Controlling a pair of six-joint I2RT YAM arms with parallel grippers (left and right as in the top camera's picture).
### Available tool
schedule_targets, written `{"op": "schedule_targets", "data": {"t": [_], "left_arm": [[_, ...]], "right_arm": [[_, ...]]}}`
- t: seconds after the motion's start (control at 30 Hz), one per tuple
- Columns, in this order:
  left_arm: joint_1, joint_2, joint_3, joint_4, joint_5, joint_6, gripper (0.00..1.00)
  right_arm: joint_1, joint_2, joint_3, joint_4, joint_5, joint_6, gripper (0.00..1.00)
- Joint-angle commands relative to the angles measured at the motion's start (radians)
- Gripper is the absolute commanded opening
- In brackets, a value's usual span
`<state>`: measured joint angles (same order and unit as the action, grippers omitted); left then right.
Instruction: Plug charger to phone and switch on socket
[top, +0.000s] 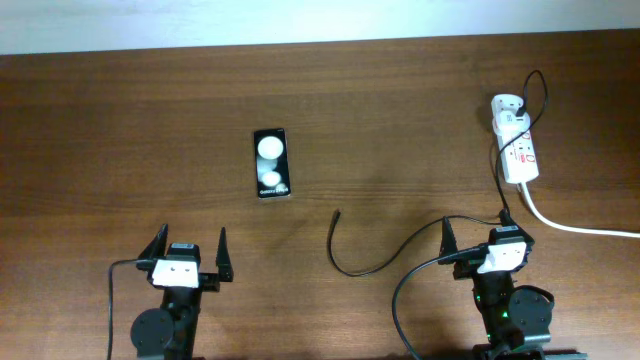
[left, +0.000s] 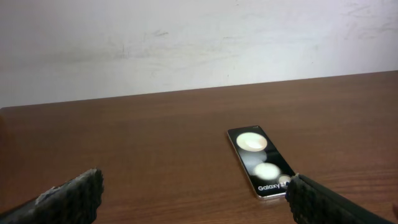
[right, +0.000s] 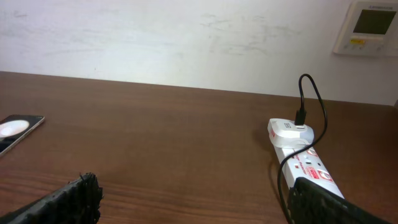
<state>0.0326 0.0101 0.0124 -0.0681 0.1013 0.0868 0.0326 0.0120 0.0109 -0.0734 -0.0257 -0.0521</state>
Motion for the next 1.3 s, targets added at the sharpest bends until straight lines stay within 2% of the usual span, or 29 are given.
{"op": "schedule_targets", "data": {"t": [0.0,0.63,0.73,0.93,1.17,1.27], "left_arm": [[0.006,-0.003,-0.003,-0.005,0.011,0.005,0.99],[0.005,-0.003,-0.002,-0.004,0.011,0.004,0.99],[0.005,-0.003,0.004,-0.004,0.013,-0.027,0.99],[0.005,-0.003,0.069,-0.008,0.016,-0.050,0.99],[0.005,0.000,0.204,-0.141,0.015,-0.050,0.99],[0.005,0.062,0.245,-0.158,0.015,-0.076,0.99]], "right_arm": [[0.006,-0.004,-0.005,-0.006,0.012,0.008,0.99],[0.006,-0.004,-0.005,-0.006,0.012,0.008,0.99],[0.006,-0.004,-0.005,-0.006,0.012,0.008,0.99],[0.006,-0.004,-0.005,-0.006,0.012,0.008,0.99],[0.006,-0.004,-0.005,-0.006,0.012,0.008,0.99],[0.006,-0.004,-0.005,-0.006,0.012,0.008,0.99]]}}
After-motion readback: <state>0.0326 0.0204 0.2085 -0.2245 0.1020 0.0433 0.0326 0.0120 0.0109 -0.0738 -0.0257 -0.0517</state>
